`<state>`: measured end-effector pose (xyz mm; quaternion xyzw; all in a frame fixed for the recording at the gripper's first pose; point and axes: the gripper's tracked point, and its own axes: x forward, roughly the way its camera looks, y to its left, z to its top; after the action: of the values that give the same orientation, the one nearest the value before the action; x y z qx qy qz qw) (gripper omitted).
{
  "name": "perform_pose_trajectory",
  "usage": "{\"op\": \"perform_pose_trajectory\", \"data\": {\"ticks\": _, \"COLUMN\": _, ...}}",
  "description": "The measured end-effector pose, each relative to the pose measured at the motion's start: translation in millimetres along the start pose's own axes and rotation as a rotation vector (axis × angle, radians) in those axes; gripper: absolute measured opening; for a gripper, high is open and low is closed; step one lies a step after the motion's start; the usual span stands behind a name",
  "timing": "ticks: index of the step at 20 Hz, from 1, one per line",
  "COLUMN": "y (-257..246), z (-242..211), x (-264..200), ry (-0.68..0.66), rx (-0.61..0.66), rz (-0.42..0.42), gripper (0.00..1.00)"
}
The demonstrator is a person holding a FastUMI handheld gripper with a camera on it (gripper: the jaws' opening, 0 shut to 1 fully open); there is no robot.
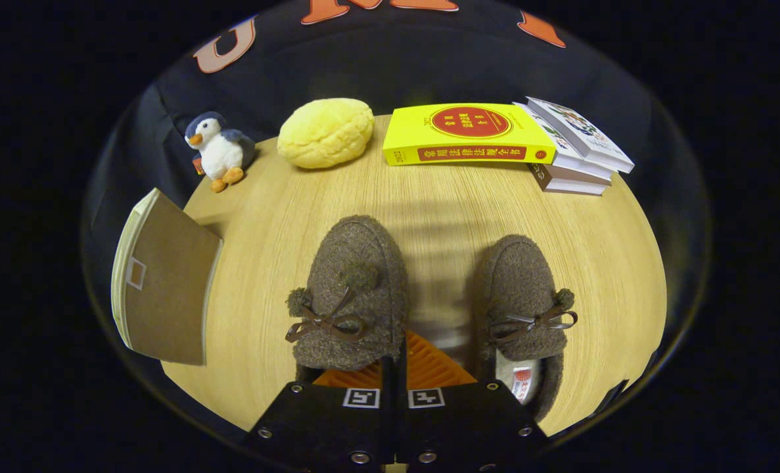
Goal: Open the storage box then place both shoes into the box .Put the left shoe in first, then the right shoe, with the right side of both shoes facing outward in a uniform manner.
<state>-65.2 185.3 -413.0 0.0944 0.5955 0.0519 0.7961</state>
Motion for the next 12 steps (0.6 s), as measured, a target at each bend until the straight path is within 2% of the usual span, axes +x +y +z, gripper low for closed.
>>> {"op": "perform_pose_trajectory", "data": {"ticks": 4, "y": 42, "z": 33, "x": -35, "ry": -0.056, "rx": -0.017, "rz": 0.031, "gripper": 0.01}}
{"op": "perform_pose_trajectory", "data": {"ticks": 8, "y": 99, "z": 55, "x": -69, "ry": -0.058, "rx": -0.035, "rz": 0.058, "gripper": 0.01}}
{"op": "perform_pose_trajectory", "data": {"ticks": 12, "y": 175, "z": 74, "x": -95, "ry": -0.054, "rx": -0.036, "rz": 0.146, "gripper": 0.02}}
